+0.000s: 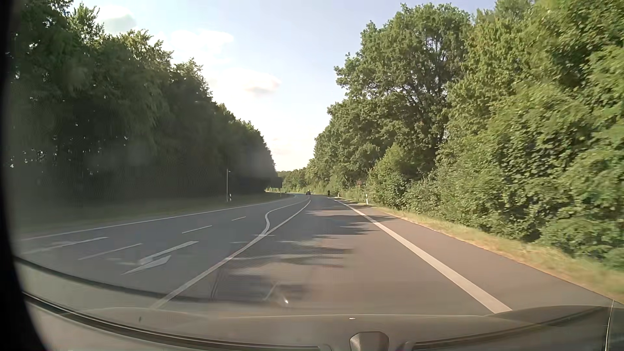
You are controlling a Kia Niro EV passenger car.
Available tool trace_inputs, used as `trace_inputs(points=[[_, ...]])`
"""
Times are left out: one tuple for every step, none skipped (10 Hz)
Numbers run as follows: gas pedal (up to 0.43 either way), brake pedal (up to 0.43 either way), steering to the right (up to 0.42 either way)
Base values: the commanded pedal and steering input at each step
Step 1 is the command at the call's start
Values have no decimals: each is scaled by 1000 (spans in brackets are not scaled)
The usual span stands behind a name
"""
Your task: Follow the waypoints while adhering to traffic rules and regulations
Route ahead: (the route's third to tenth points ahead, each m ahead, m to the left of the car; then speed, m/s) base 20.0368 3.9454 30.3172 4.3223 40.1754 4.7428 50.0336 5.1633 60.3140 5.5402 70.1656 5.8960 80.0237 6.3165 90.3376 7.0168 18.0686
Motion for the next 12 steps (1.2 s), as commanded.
trace_inputs(points=[[169,6,-2],[169,6,-3],[169,6,-3],[169,6,-3],[169,6,-3],[169,6,-3],[177,6,-4],[177,6,-4],[177,6,-4],[177,6,-4],[177,6,-4],[177,6,-4]])
